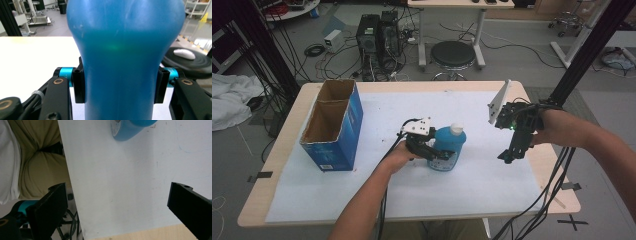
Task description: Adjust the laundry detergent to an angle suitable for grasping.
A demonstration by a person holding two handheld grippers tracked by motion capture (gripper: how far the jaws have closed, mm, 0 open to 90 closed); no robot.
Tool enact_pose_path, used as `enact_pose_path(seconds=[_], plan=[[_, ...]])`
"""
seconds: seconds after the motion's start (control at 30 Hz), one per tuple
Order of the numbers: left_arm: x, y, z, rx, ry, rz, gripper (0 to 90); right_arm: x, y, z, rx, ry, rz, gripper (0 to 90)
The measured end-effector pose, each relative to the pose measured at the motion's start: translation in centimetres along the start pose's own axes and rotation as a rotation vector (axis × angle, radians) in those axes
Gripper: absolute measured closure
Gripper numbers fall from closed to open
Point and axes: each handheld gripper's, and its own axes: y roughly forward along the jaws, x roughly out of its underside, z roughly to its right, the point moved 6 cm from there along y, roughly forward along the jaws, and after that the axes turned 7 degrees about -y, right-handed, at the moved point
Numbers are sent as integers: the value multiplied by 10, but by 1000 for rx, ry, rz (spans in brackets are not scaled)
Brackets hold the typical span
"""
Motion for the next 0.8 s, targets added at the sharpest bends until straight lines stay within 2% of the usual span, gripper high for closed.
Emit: enact_pose_path(seconds=[0.03, 0.07, 0.2, 0.27, 0.33, 0.47, 0.63, 0.77, 0.8], plan=[[1, 0, 0, 6, -14, -3, 446, 0, 0, 0, 1, 1, 0, 23], [1, 0, 0, 6, -9, -1, 447, 0, 0, 0, 0, 5, -3, 23], [2, 0, 3, 23, 38, -13, 446, 0, 0, 0, 0, -1, -1, 23], [2, 0, 4, 23, 44, -17, 444, -1, 0, 0, 0, 0, 3, 23], [3, -2, 4, 21, 39, -21, 442, -1, 0, -1, 1, 6, -1, 23], [5, -5, 5, 12, 31, -22, 439, -4, 1, -1, -1, -12, 2, 23], [6, -9, 7, 0, 16, -37, 434, -6, 2, -2, -2, -4, -6, 23], [5, -8, 7, -2, -31, -42, 415, -9, 1, -2, 1, -10, -2, 23], [4, -8, 7, -9, -45, -42, 386, -9, 1, -2, 1, -14, -1, 23]])
